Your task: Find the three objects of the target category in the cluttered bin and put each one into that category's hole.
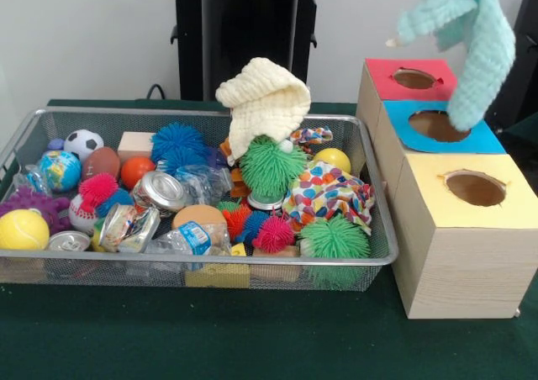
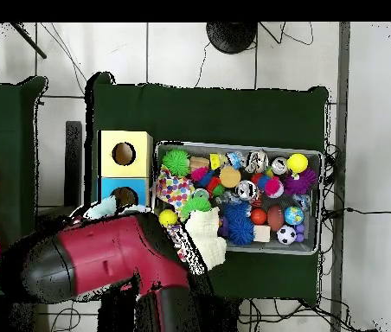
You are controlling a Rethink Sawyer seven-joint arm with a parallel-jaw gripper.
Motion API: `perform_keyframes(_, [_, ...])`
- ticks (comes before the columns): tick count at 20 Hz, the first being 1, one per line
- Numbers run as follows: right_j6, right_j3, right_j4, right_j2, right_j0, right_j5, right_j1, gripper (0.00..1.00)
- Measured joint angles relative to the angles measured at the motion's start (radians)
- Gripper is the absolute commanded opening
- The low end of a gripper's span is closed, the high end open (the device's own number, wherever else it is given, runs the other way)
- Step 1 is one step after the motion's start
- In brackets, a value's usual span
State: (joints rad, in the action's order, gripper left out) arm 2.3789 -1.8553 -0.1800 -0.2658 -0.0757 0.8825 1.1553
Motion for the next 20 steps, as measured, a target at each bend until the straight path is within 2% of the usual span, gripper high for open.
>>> perform_keyframes(3, [0.0, 0.052, -0.066, 0.002, 0.003, 0.029, 0.036, 0.0])
perform_keyframes(9, [0.0, 0.091, -0.157, 0.021, 0.007, 0.029, 0.067, 0.0])
perform_keyframes(15, [0.0, 0.077, -0.163, 0.051, 0.034, 0.031, 0.149, 0.0])
perform_keyframes(20, [0.0, 0.064, -0.141, 0.068, 0.06, 0.049, 0.247, 0.0])
